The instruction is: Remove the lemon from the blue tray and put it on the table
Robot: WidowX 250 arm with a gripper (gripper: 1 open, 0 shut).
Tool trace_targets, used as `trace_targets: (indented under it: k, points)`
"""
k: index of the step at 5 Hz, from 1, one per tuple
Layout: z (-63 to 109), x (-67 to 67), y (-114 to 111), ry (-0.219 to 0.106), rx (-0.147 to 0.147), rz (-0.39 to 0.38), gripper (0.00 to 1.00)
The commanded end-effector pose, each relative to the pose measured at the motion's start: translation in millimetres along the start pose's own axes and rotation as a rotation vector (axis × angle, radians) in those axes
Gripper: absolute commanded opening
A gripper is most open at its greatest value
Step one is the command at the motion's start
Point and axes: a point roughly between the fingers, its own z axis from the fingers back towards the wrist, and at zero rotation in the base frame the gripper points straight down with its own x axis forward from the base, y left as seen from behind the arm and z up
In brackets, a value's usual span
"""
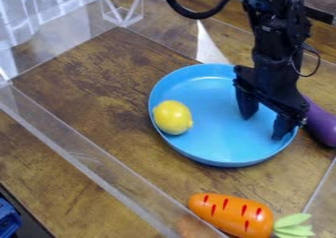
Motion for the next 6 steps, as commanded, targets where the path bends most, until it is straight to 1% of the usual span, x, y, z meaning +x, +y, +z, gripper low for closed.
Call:
trace_targets:
  k: [1,3,5,6]
  points:
    - [-29.2,-29.7,-43.9,0.109,-0.03,-0.079,1.0]
    - [-27.2,-35.1,-42.0,0.135,-0.042,-0.131,1.0]
    - [-10.3,-48.4,-61.5,0.161,-0.049,-0.16,1.0]
    - [-8.4,-58.9,-58.9,0.179,-0.058,-0.179,1.0]
